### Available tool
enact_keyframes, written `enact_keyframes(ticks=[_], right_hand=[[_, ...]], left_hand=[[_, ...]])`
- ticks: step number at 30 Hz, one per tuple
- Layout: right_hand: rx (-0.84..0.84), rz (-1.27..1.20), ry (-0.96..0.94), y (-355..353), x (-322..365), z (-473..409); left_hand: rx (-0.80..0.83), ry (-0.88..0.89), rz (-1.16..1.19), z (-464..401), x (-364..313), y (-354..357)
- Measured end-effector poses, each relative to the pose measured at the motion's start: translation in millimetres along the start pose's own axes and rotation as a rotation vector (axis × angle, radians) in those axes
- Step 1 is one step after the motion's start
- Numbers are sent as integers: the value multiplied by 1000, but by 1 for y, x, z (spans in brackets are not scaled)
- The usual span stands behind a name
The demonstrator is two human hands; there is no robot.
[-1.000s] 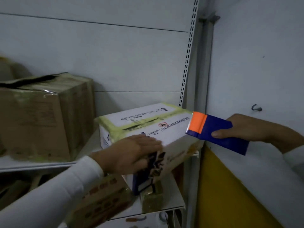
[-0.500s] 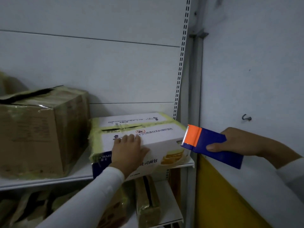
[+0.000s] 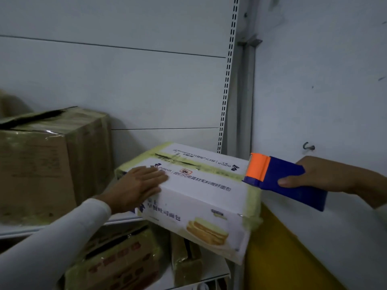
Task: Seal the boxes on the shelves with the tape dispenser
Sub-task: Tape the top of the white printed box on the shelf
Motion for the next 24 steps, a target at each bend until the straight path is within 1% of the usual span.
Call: enact_keyframes(ticks=[1,2,4,5,6,7,8,9,10,11,13,15,17,19,22,24], right_hand=[[4,-5,2,0,-2,1],[9,-5,6,0,-4,2],[23,6,12,3,-9,3],[30,10,14,5,-10,2],[35,15,14,7,-11,0],[36,19,11,10,-11,-2],[34,20,8,12,-10,-5],[34,14,3,13,-8,-8],[37,7,-2,15,-7,-10],[44,1,-9,16,-6,-12],[62,-9,-24,19,-6,-14],[79,-42,-31,21,-8,-15],[97,-71,-35,22,-8,-17],[104,-84,-37,23,-6,-18],[91,-84,-39,26,-2,-21],[86,-82,-41,30,1,-24]], left_hand=[[-2,-71,21,4,6,2],[-53,-151,62,8,5,2],[-239,-245,169,6,-22,-4],[-298,-242,221,-1,-45,-7],[-305,-186,261,-10,-72,-9],[-278,-86,266,-19,-98,-8],[-223,19,252,-28,-122,-7],[-155,85,247,-34,-140,-5],[-102,103,267,-38,-147,-2],[-91,89,335,-40,-148,-1],[-126,59,515,-35,-139,2],[-138,132,575,-22,-132,6],[-146,222,518,-4,-129,16],[-139,251,393,4,-124,26],[-132,181,212,-3,-110,27],[-123,134,202,-11,-97,22]])
Point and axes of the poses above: each hand's wrist, its own z-axis away from the middle knuckle, its own y-axis out of the palm, x = y × z, the point moved 2 cm from there along -z, towards the middle knuckle, and after that the axes turned 5 degrees about -z, right-handed, at the moved point
